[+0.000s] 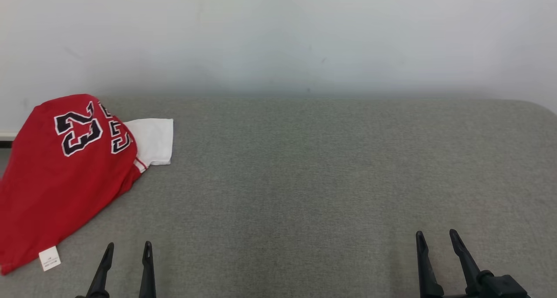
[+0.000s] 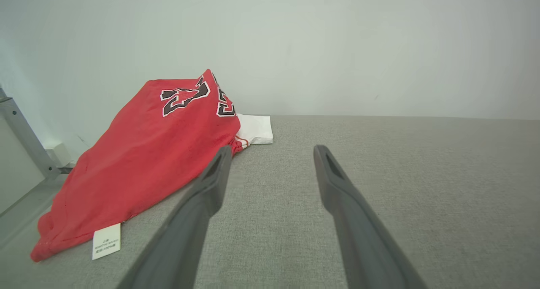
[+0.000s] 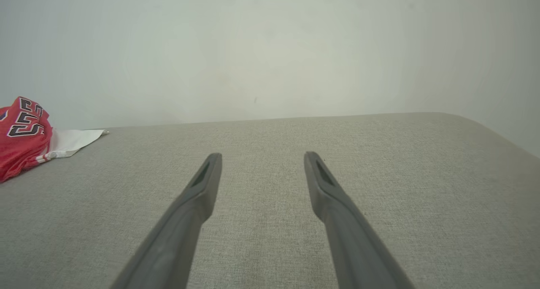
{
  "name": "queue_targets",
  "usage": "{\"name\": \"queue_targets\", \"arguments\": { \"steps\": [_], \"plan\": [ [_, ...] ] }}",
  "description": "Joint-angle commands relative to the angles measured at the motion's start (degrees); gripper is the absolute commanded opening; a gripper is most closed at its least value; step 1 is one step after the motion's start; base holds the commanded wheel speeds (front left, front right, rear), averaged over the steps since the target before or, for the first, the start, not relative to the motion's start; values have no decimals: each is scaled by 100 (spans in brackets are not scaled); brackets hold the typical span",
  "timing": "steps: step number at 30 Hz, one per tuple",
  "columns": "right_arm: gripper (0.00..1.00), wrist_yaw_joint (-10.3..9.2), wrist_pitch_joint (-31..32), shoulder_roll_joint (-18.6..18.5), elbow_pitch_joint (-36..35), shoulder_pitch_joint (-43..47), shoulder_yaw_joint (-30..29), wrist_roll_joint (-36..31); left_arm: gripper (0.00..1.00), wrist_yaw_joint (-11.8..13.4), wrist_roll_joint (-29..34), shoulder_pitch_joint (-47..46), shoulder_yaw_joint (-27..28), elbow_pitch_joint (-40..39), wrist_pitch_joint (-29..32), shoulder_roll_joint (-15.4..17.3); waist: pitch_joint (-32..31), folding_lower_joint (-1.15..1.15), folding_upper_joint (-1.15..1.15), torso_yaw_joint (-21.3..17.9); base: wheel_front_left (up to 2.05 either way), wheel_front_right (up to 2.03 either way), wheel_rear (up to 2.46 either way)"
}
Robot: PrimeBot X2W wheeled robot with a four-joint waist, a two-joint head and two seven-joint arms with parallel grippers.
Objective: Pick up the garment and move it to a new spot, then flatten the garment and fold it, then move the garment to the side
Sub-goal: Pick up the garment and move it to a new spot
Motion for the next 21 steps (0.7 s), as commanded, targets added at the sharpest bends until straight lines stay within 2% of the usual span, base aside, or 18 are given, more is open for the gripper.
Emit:
{"name": "queue_targets", "arguments": {
  "steps": [1,21],
  "plan": [
    [100,-12,-14,10,2,56,2,15,100,5,8,3,17,8,-23,-19,-12,0,0,160,0,0,0],
    [100,-12,-10,10,131,87,56,92,100,68,55,-44,347,234,-22,-53,-61,0,0,1889,0,0,0]
  ]
}}
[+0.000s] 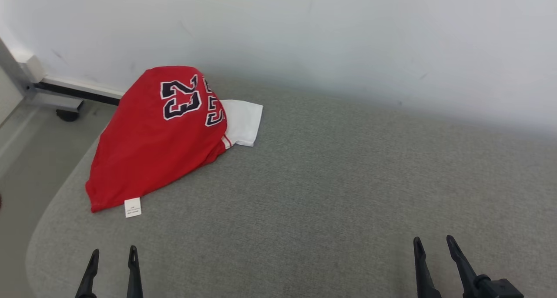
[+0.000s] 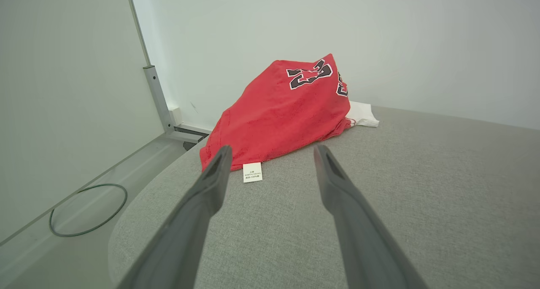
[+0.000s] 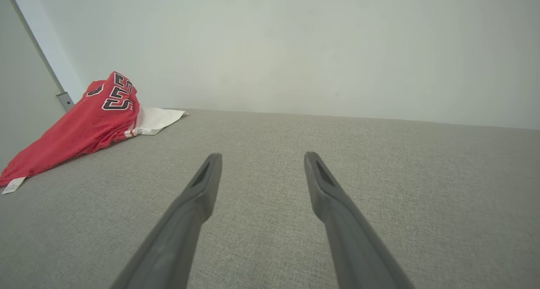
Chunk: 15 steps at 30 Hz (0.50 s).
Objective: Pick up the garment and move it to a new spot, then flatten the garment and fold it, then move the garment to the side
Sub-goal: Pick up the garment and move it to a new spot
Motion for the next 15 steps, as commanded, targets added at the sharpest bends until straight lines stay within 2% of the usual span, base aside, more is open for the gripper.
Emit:
{"name": "queue_targets", "arguments": {
  "steps": [1,6,15],
  "plan": [
    [100,-12,0,10,7,25,7,21,100,31,30,18,22,24,-23,-10,-16,0,0,424,0,0,0],
    [100,-12,0,10,28,25,33,43,100,96,56,57,97,50,-23,-13,-45,0,0,745,0,0,0],
    [100,-12,0,10,81,25,140,94,100,130,96,93,219,85,-23,-13,-127,0,0,1067,0,0,0]
  ]
}}
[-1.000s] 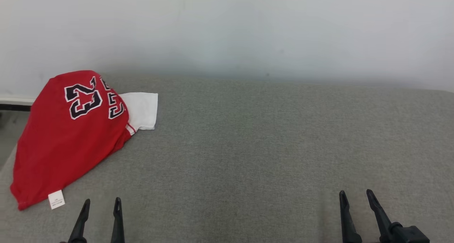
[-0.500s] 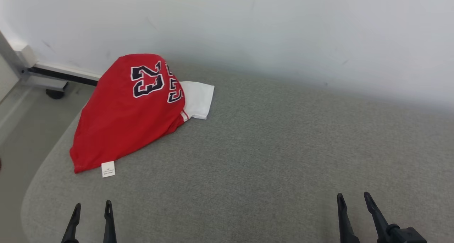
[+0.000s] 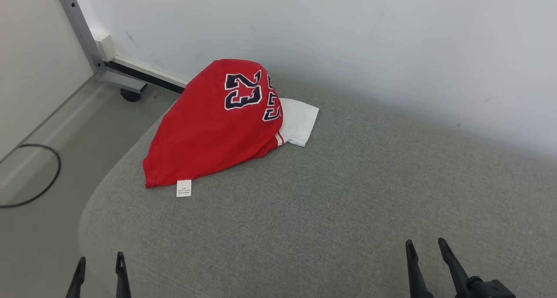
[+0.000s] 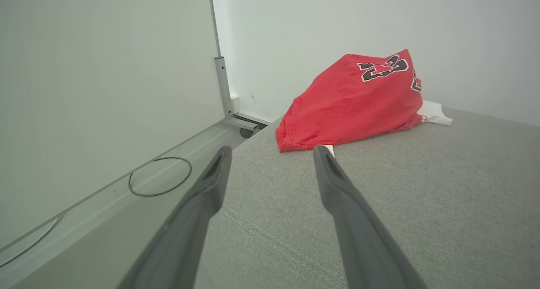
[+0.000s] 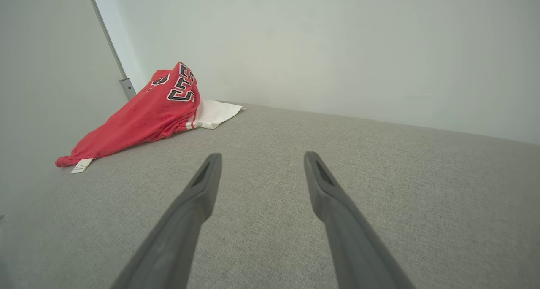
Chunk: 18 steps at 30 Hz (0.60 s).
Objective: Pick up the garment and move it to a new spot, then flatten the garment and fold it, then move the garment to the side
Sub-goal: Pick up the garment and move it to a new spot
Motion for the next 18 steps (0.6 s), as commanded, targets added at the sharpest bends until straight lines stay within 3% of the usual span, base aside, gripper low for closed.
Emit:
{"name": "queue_targets", "arguments": {
  "steps": [1,18],
  "plan": [
    [100,-12,0,10,10,10,51,48,100,30,18,59,47,-11,-23,-10,-51,0,0,108,0,0,0],
    [100,-12,0,10,46,-11,94,48,100,99,-201,-107,131,59,-23,-9,-33,0,0,71,0,0,0]
  ]
}}
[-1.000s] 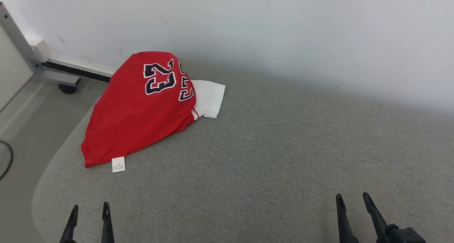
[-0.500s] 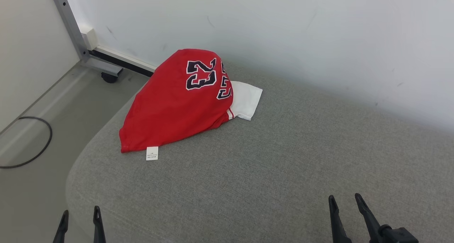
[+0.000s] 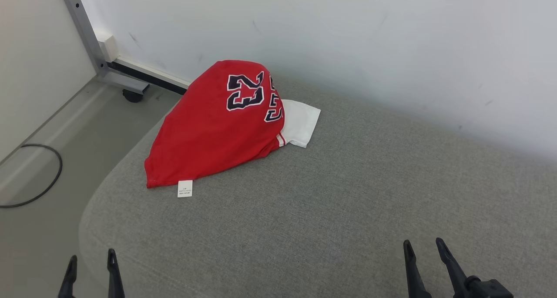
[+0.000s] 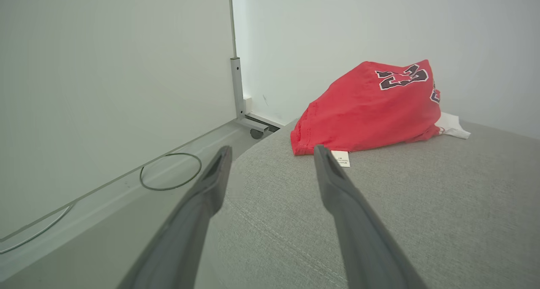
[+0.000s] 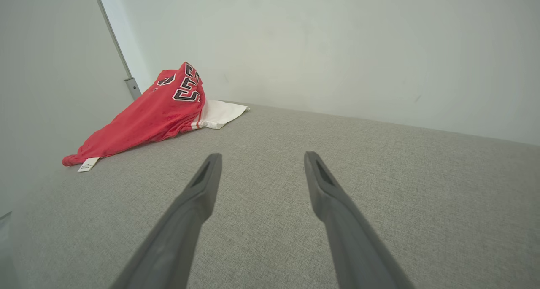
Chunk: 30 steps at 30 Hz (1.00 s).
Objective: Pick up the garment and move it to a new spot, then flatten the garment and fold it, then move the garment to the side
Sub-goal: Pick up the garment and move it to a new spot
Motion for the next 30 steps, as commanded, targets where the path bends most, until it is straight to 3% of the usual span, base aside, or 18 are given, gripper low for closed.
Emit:
{"name": "queue_targets", "arguments": {
  "steps": [1,7,19,22,30],
  "plan": [
    [100,-12,0,8,-10,-8,7,39,100,14,-28,-126,55,14,-23,-7,27,0,0,-56,0,0,0],
    [100,-12,0,7,-58,-201,10,-6,100,-81,33,-600,158,87,-22,67,225,0,0,-390,0,0,0],
    [100,-12,1,5,-256,-757,-37,-129,100,-228,-410,-2258,256,455,-22,771,915,0,0,-1551,0,0,0],
    [100,-12,1,6,-396,-930,-152,-102,100,-226,-779,-2935,133,718,-21,1198,1181,0,0,-1964,0,0,0],
    [100,-12,0,8,-534,-1091,-249,57,100,-222,-1702,-4284,-561,1645,155,2174,1571,0,0,-2574,0,0,0]
  ]
}}
